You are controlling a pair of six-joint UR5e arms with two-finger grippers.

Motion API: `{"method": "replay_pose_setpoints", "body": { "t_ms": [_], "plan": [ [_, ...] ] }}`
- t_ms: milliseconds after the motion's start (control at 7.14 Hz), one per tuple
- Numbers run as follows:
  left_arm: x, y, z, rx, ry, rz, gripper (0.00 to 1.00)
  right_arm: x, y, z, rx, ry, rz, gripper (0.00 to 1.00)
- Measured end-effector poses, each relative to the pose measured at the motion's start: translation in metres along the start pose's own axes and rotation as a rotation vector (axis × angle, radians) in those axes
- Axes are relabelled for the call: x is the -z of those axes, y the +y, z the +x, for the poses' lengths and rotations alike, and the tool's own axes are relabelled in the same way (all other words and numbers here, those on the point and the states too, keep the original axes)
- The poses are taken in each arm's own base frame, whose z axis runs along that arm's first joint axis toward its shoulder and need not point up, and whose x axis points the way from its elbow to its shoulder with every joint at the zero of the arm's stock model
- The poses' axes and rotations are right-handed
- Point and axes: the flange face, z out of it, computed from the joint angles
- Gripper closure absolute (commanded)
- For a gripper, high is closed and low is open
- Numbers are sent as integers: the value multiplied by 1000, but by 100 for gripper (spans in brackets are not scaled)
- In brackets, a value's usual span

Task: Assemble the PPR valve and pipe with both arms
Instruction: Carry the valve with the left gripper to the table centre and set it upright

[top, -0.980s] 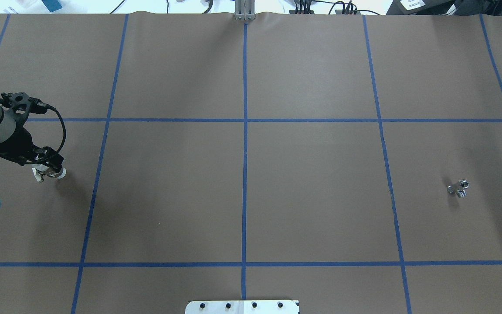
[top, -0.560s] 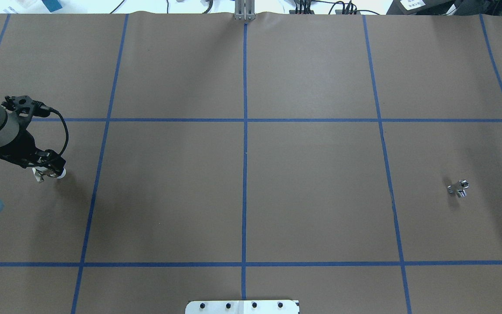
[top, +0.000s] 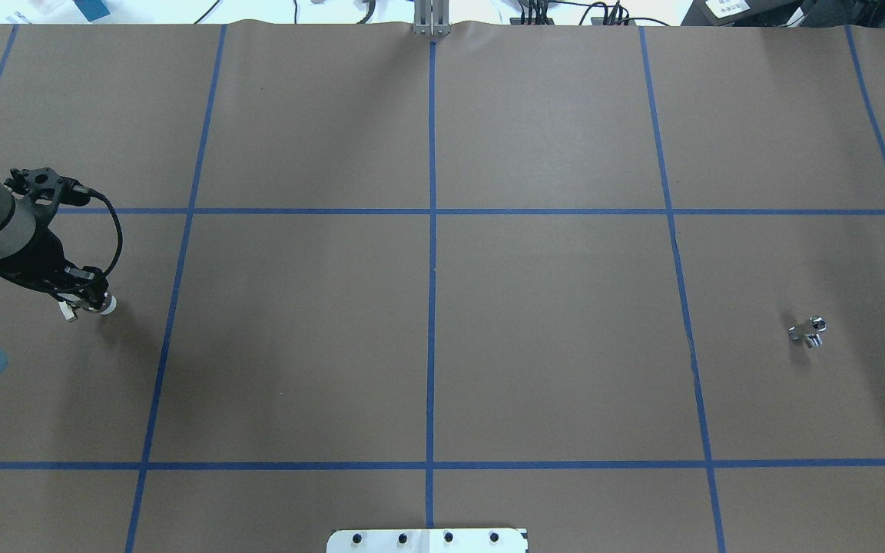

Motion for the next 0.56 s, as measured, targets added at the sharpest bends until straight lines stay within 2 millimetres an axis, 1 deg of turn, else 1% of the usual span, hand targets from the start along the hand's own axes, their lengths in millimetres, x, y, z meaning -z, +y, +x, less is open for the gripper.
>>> {"method": "replay_pose_setpoints", "body": {
  "t_ms": [280, 560],
  "plan": [
    [8, 2, 6, -9, 16, 5, 100, 0, 0, -1, 0, -1, 1, 0],
    [28, 4, 25, -16, 63, 14, 100, 1, 0, -1, 1, -3, 2, 0]
  ]
}}
